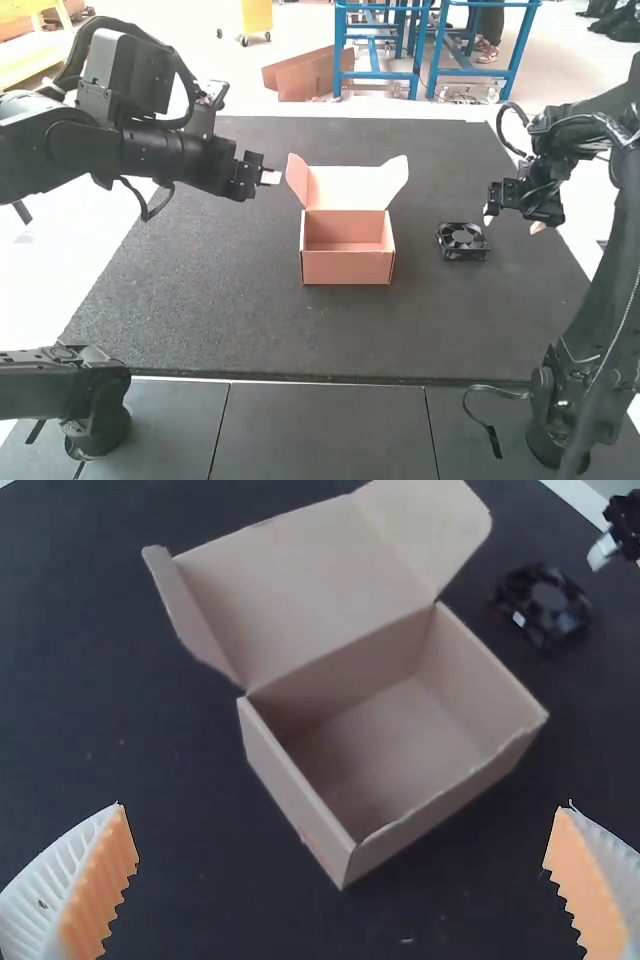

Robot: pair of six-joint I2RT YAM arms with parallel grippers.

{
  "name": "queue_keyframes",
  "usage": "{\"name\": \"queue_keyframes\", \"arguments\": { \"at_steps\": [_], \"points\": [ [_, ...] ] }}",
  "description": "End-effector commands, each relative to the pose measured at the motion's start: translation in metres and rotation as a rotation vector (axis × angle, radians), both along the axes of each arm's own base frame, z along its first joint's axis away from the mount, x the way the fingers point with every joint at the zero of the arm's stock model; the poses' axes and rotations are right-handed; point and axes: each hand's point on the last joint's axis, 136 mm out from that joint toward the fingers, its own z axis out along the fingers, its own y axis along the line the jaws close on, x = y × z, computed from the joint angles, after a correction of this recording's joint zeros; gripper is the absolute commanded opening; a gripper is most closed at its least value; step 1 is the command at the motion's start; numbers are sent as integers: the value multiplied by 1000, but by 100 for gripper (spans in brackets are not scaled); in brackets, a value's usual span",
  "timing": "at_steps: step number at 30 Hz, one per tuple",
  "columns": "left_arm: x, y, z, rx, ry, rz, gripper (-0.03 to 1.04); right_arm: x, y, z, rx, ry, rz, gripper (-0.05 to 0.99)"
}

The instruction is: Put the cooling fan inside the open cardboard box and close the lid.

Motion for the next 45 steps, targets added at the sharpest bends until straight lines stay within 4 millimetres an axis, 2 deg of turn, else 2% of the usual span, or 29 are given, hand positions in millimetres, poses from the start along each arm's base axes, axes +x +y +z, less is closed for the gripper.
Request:
{"name": "queue_keyframes", "arguments": {
  "at_steps": [1, 7, 15, 45],
  "points": [
    [-3, -3, 8, -26, -17, -16, 96, 16, 0, 7, -16, -15, 27, 90],
    [-2, -4, 6, -25, -16, -14, 96, 22, -1, -8, -10, 54, 43, 90],
    [0, -5, 5, -27, -20, -14, 96, 14, 0, -20, 5, 159, 47, 90],
    [0, -4, 7, -31, -21, -10, 96, 8, 10, -56, 12, 249, 68, 90]
  ]
}}
